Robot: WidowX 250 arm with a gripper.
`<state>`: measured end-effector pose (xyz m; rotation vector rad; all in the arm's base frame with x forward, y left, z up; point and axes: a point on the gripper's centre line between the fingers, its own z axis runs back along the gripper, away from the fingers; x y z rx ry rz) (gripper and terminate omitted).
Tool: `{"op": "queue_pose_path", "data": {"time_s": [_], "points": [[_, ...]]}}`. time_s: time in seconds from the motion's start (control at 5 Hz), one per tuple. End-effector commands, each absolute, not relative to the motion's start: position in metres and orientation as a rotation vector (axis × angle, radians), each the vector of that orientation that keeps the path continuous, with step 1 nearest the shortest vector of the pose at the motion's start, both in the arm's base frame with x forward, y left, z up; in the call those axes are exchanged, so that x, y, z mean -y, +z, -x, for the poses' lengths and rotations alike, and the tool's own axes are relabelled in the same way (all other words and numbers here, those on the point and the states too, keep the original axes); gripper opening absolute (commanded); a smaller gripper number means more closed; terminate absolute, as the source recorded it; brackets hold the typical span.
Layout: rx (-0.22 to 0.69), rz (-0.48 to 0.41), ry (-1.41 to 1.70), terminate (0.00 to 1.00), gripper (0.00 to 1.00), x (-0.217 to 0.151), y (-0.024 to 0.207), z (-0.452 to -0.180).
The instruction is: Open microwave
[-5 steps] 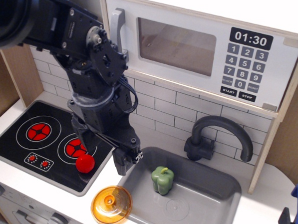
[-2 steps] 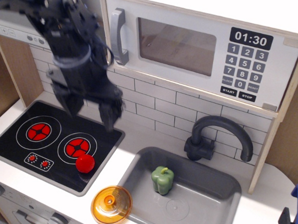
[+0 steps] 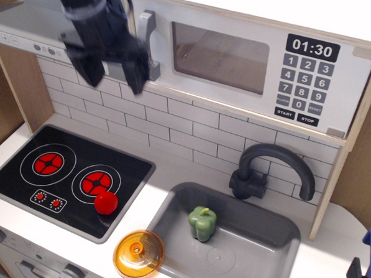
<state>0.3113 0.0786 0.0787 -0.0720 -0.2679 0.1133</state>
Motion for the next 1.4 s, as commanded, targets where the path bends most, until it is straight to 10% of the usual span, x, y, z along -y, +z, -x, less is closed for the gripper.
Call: {"op": "queue_pose_path", "data": {"time_s": [0.0,0.8,1.0,1.2], "points": [[0.334,0.078,0.098,0.00,1.00,-0.083,0.098,-0.339],[0.395,0.035,0.106,0.00,1.00,-0.071,0.098,-0.363],[0.416,0.024,0.099,0.00,0.00,-0.068,0.097,-0.364],[0.450,-0.012,0.114,0.00,0.00,-0.069,0.098,-0.363]]}}
